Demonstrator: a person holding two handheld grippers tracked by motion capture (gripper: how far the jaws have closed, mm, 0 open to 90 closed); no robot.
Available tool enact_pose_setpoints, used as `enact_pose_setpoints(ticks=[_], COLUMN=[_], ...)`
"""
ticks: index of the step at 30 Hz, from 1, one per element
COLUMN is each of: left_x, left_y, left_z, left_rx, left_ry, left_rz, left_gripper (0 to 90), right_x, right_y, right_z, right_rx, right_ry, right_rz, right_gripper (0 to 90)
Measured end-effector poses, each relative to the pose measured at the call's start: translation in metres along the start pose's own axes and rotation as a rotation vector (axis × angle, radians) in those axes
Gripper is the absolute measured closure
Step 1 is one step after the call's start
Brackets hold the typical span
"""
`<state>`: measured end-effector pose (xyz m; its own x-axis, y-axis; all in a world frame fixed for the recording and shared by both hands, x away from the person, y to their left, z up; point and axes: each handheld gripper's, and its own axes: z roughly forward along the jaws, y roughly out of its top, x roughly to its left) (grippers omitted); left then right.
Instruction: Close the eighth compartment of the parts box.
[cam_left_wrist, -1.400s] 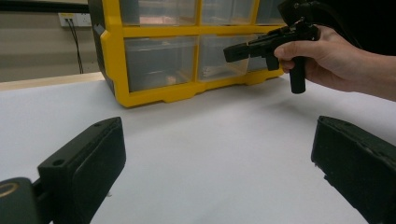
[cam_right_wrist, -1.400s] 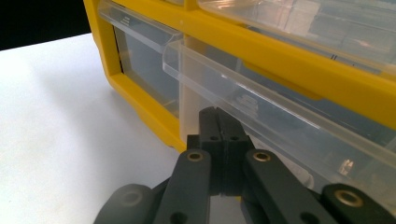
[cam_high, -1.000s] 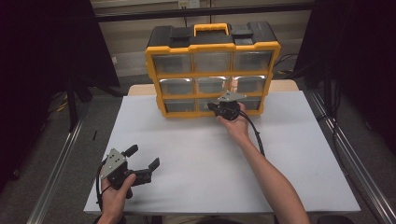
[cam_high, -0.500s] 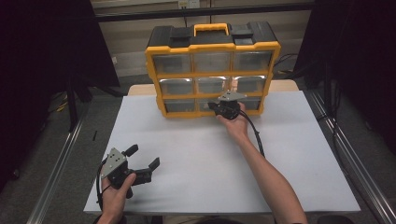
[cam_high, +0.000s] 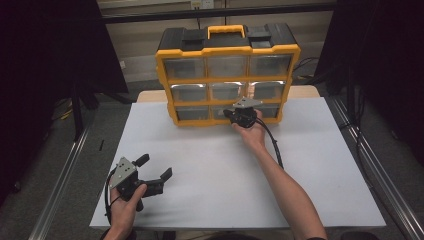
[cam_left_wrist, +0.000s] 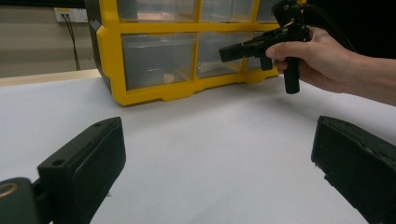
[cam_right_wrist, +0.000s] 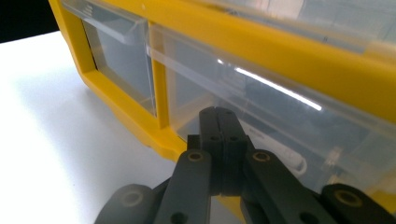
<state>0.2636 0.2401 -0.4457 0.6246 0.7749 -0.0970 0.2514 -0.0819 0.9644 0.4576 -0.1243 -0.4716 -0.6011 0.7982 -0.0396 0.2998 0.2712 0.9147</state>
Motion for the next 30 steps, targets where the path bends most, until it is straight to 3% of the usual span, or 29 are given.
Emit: enact_pose_setpoints(ticks=[8, 21, 30], left_x=[-0.001, -0.002, -0.001], left_y=[0.001, 0.0, -0.001], left_z=[-0.002, -0.003, -0.007], left_rx=[-0.005, -0.007, 0.003], left_ry=[0.001, -0.001, 0.011], left_rz=[0.012, 0.009, 0.022], left_gripper=[3.2, 3.2, 3.2], right_x=[0.0, 0.0, 0.004], right_y=[0.0, -0.009, -0.014], right_z=[-0.002, -0.012, -0.023], right_rx=[-0.003, 0.01, 0.003], right_ry=[0.007, 0.065, 0.069], right_rz=[0.019, 0.054, 0.093], right_gripper=[89.4, 73.2, 45.5])
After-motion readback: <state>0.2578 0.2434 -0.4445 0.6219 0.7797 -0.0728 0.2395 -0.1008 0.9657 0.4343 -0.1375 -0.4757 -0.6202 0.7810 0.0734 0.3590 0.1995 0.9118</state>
